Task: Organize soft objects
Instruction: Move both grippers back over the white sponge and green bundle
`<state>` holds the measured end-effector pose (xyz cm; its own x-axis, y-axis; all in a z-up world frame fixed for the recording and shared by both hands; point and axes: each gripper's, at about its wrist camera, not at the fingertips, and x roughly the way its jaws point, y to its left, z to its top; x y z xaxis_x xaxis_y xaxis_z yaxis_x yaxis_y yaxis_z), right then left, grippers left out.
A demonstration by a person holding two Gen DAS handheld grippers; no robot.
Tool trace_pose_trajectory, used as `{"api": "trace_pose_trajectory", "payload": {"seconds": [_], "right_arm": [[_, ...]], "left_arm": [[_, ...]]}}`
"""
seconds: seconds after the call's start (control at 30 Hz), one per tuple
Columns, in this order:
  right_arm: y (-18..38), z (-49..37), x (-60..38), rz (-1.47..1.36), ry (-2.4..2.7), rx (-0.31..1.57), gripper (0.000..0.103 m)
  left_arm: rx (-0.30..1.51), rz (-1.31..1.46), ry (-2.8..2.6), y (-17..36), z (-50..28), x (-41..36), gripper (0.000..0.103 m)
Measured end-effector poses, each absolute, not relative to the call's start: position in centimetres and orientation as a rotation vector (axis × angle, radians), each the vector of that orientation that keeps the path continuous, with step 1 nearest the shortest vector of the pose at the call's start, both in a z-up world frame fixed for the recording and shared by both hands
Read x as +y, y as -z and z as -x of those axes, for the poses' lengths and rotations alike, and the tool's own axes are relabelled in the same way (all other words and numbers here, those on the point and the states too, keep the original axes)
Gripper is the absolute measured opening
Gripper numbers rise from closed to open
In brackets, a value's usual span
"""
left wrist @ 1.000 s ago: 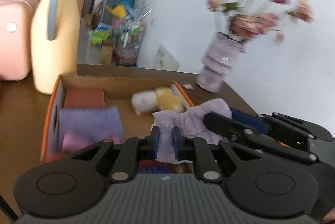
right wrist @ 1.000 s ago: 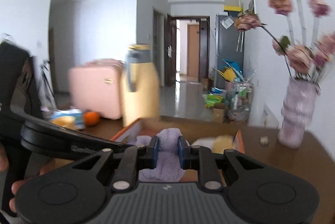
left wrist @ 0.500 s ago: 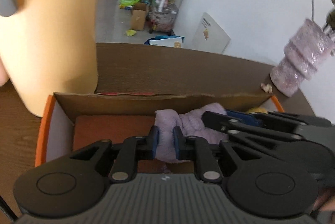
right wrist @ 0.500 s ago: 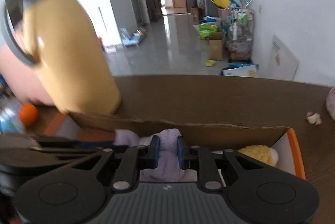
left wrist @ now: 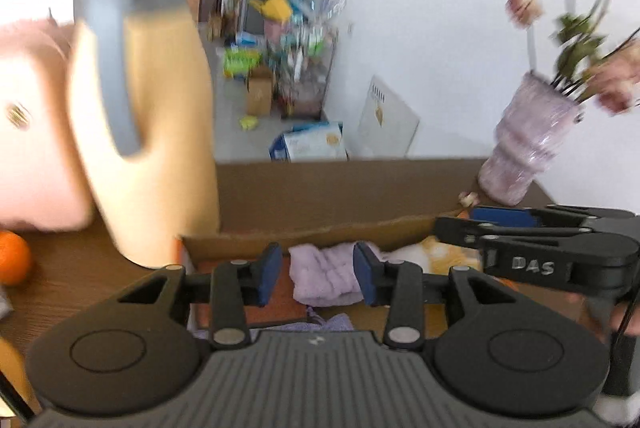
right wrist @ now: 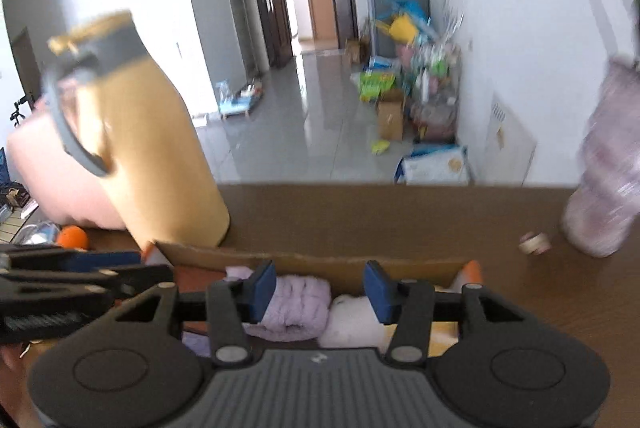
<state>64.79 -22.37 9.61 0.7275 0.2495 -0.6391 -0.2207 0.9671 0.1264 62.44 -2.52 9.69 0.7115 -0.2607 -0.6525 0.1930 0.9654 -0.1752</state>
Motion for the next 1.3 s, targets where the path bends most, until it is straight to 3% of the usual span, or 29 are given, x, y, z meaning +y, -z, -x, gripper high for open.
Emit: {"api": "trace_pose_trajectory", "payload": {"seconds": [0.1, 0.17, 0.23, 0.4, 0.57, 0.77, 0.9, 1.3], "right_arm": [[-13.6, -61.0, -23.6, -0.004, -0.251, 0.671, 0.05], [-15.9, -58.1, -24.4, 0.032, -0.244, 0.643, 0.057], [-17.4, -54.7, -25.7, 0.061, -0.242, 0.6, 0.071], [-19.1, -49.1, -28.5, 0.044, -0.209, 0.561, 0.071], [-19.7, -43.7, -30.4, 0.012, -0.197, 0.469, 0.072], [-17.0, -34.7, -30.3, 0.015, -0.21, 0.321, 0.073], [-13.6, -28.0, -29.8, 0.013, -0.252, 0.247, 0.08], [-4.3, -14.2, -26.3, 0.045, -0.303, 0.311, 0.086]], "left_arm": [[0.68, 0.067, 0.227, -13.6, -58.5, -2.0, 0.046], [0.648, 0.051, 0.208, -15.6, -55.8, -1.7, 0.051], [0.617, 0.043, 0.188, -16.9, -52.9, -1.4, 0.057], [0.569, 0.002, 0.163, -18.4, -47.7, -2.1, 0.073], [0.49, 0.004, 0.149, -18.9, -42.0, -2.2, 0.079], [0.303, -0.073, 0.1, -15.8, -32.4, -2.5, 0.081], [0.234, -0.086, 0.082, -12.1, -25.4, -3.0, 0.083], [0.321, -0.05, 0.132, -5.0, -13.5, -1.3, 0.087]]}}
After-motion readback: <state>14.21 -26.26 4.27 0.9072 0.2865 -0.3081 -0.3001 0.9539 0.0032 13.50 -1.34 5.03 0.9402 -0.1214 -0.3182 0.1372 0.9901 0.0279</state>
